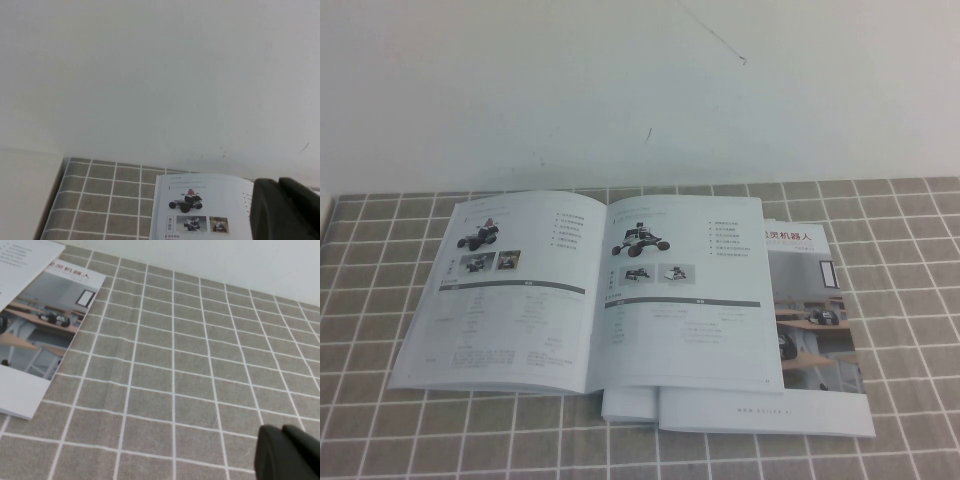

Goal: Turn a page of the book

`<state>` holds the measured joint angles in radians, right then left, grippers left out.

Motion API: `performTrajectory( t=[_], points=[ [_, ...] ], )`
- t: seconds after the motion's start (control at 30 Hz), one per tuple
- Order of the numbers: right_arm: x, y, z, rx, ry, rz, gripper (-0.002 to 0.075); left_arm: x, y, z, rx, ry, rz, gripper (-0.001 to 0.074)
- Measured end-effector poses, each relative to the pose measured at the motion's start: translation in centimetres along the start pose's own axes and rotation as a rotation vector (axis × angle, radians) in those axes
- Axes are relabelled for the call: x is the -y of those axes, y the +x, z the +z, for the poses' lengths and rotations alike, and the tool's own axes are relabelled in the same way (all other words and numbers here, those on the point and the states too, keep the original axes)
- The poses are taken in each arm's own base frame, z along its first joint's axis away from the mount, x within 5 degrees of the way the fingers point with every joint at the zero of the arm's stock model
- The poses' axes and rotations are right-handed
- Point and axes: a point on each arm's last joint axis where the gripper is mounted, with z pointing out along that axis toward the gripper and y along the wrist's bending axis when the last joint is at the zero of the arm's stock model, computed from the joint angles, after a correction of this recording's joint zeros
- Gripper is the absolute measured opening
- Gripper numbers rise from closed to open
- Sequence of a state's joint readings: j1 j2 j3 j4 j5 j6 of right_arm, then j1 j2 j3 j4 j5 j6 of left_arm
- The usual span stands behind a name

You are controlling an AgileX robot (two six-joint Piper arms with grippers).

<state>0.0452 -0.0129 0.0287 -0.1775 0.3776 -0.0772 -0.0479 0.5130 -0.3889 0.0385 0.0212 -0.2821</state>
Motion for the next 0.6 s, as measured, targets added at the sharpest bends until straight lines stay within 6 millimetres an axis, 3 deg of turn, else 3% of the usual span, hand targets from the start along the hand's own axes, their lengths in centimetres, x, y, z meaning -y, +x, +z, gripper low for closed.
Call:
performTrajectory(
  t=[0.4, 0.6],
  points=[
    [0.3, -0.1, 0.0, 0.007, 0.028, -0.061, -0.0002, 0.0, 0.0, 0.0, -0.004, -0.001, 0.010, -0.0002],
    [0.7, -2.4, -0.3, 0.252, 0.115, -0.296, -0.0002, 0.0, 0.0, 0.0, -0.004, -0.001, 0.010, -0.0002]
  ],
)
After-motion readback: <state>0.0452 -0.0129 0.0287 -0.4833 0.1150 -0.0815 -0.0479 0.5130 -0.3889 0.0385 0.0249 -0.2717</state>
